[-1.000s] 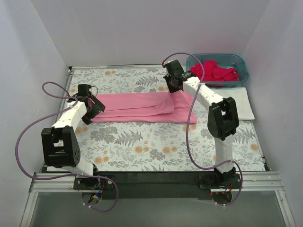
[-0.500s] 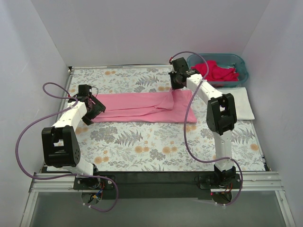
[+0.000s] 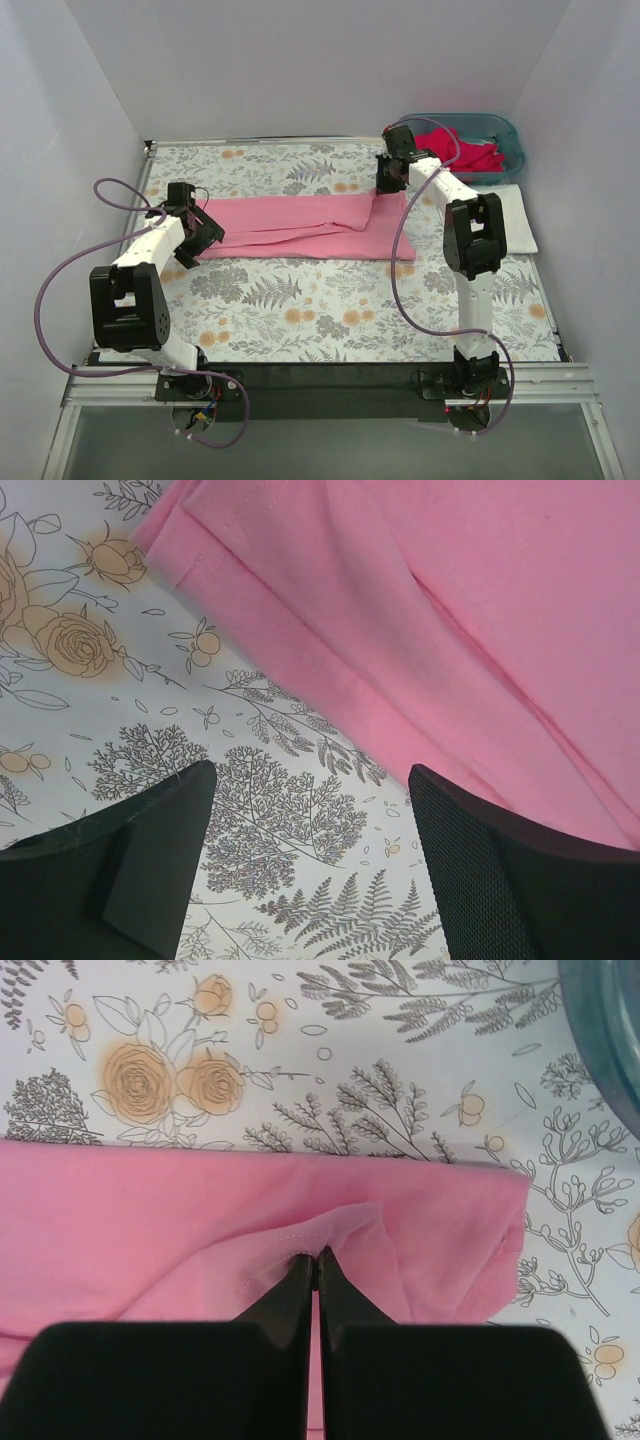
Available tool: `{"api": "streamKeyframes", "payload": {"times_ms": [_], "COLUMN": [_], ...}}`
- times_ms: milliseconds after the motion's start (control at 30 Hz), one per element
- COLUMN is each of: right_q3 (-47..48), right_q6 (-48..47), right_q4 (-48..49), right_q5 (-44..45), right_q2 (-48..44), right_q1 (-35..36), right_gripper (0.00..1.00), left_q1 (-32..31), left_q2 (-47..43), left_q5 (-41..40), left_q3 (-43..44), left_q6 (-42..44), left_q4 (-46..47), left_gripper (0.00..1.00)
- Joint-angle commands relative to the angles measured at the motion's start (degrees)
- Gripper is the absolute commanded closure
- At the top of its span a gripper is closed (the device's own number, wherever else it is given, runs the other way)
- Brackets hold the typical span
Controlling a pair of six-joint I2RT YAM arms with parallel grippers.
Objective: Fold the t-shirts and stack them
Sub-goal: Fold the tshirt
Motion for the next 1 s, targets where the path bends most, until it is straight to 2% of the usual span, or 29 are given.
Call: {"api": "streamKeyframes", "payload": {"times_ms": [0, 100, 233, 300, 500, 600, 833, 967], "right_q3": [-0.91, -0.73, -0.64, -1.43, -7.30, -12.48, -24.26, -27.44], "right_q6": [4.01, 4.45, 3.75, 2.87, -2.49, -5.13, -6.71, -7.07], "right_q4": [1.70, 1.70, 1.62, 1.70, 1.70, 1.88, 3.72, 3.72], "right_q5": [-2.79, -3.24, -7.28, -8.42, -8.17, -7.82, -8.08, -7.90], "right_q2": [0.10, 0.37, 0.10, -1.12, -8.76, -13.60, -23.44, -26.87], "right_q1": [-2.33, -3.12, -3.30, -3.30, -3.21, -2.59, -2.15, -2.15], "right_gripper": [0.97, 0.93, 0.67, 0.60, 0.50, 0.48, 0.41, 0.38], "left_q1": [-0.13, -0.04, -0.13, -0.13, -0.13, 0.05, 0.22, 0.22], "left_q2": [-0.25, 0.02, 0.90, 1.60, 5.02, 6.69, 10.21, 11.88], "left_q5": [0.61, 0.43, -0.09, -0.27, -2.64, -3.61, -4.31, -4.23], "left_q3": [0.01, 0.19, 1.42, 2.21, 6.16, 7.92, 10.82, 10.91], "left_q6": [-0.39, -0.39, -0.48, -0.74, -1.53, -2.15, -3.91, -4.87], "left_q4": [0.35, 0.26, 0.17, 0.17, -0.26, 0.17, 0.88, 1.32], "left_gripper": [0.28, 0.28, 0.28, 0.29, 0.33, 0.33, 0.33, 0.33]}}
